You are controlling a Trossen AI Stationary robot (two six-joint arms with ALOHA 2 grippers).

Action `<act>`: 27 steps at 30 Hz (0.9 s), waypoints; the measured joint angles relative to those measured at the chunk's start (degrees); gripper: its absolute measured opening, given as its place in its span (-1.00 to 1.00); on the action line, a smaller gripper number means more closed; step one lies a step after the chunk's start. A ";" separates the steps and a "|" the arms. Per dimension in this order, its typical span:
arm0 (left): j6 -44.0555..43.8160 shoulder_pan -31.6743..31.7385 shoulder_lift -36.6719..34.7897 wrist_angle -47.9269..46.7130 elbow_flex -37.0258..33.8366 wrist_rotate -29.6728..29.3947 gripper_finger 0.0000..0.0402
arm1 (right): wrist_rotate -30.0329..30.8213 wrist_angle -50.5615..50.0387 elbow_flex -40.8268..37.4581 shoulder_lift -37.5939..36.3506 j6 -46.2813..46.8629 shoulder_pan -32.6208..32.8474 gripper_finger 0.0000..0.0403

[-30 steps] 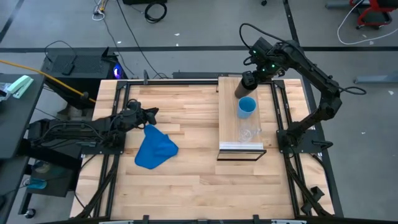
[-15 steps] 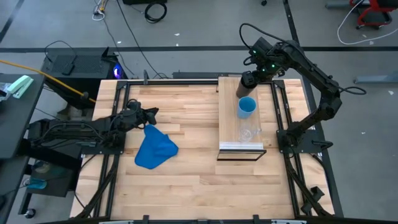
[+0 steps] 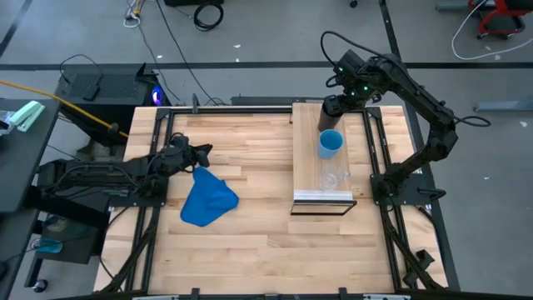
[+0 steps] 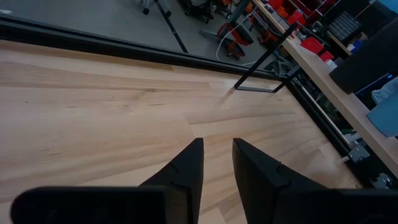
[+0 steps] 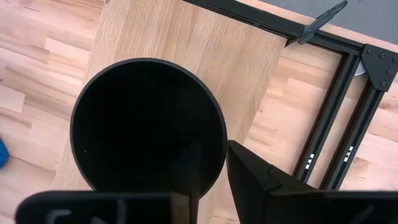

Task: Stack small to large cups/mugs on shelf
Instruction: Put the black cup on the shelf

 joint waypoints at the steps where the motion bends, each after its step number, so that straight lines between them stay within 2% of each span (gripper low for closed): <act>1: 0.01 0.02 0.01 0.01 0.00 -0.02 -0.53 | -0.06 0.44 0.00 0.00 -0.02 0.00 -0.59; 21: 0.00 0.02 0.00 0.00 0.00 -0.01 -0.54 | -1.70 2.86 0.00 -0.13 -0.61 -0.15 -0.58; 27: -0.01 0.02 0.00 0.02 0.00 0.00 -0.53 | -1.72 1.98 2.38 -0.17 -0.61 -0.18 -0.58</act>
